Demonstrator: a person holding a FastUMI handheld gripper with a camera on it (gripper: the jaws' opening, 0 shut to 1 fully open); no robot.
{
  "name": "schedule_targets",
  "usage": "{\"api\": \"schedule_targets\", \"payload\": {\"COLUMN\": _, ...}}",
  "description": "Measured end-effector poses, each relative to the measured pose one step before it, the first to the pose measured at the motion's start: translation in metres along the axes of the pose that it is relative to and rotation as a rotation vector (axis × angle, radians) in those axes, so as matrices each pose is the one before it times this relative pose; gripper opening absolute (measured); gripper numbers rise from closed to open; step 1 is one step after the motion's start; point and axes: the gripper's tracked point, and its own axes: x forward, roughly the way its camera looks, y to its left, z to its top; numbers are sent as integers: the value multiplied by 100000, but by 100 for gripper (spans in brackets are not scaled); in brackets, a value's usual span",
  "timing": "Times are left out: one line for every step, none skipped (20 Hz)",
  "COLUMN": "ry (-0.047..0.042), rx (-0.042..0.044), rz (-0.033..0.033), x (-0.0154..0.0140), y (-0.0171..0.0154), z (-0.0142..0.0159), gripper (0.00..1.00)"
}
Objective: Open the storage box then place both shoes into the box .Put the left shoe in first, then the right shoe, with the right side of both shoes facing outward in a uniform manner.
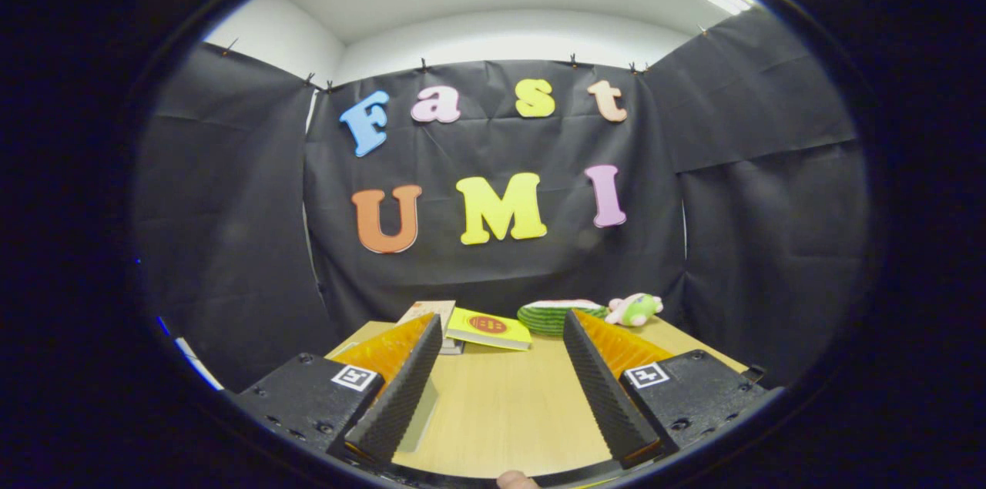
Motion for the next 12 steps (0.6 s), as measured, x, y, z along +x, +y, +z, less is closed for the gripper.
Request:
{"api": "schedule_targets", "payload": {"ry": 412, "rx": -326, "rz": -215, "x": -639, "y": -563, "z": 140, "gripper": 100}}
{"api": "schedule_targets", "payload": {"ry": 131, "rx": 29, "rz": -738, "x": -483, "y": -726, "z": 115, "gripper": 100}}
{"api": "schedule_targets", "payload": {"ry": 1538, "rx": -78, "rz": -279, "x": -587, "y": -561, "z": -214, "gripper": 100}}
{"api": "schedule_targets", "payload": {"ry": 871, "rx": 773, "rz": 205, "x": -235, "y": -312, "z": -71, "gripper": 100}}
{"api": "schedule_targets", "payload": {"ry": 539, "rx": 447, "rz": 828, "x": -63, "y": -85, "z": -105, "gripper": 100}}
{"api": "schedule_targets", "payload": {"ry": 1139, "rx": -277, "rz": 393, "x": 132, "y": -50, "z": -69, "gripper": 100}}
{"api": "schedule_targets", "payload": {"ry": 2286, "rx": -1067, "rz": -323, "x": 47, "y": -304, "z": -723, "gripper": 100}}
{"api": "schedule_targets", "payload": {"ry": 3010, "rx": -1113, "rz": 422, "x": -48, "y": 11, "z": -838, "gripper": 100}}
{"api": "schedule_targets", "payload": {"ry": 928, "rx": -24, "rz": 939, "x": -12, "y": 392, "z": -343, "gripper": 100}}
{"api": "schedule_targets", "payload": {"ry": -856, "rx": 330, "rz": 363, "x": -17, "y": 210, "z": -77, "gripper": 100}}
{"api": "schedule_targets", "payload": {"ry": -480, "rx": -239, "rz": 10, "x": 76, "y": 36, "z": 16, "gripper": 100}}
{"api": "schedule_targets", "payload": {"ry": -201, "rx": -810, "rz": -55, "x": -9, "y": 58, "z": -57, "gripper": 100}}
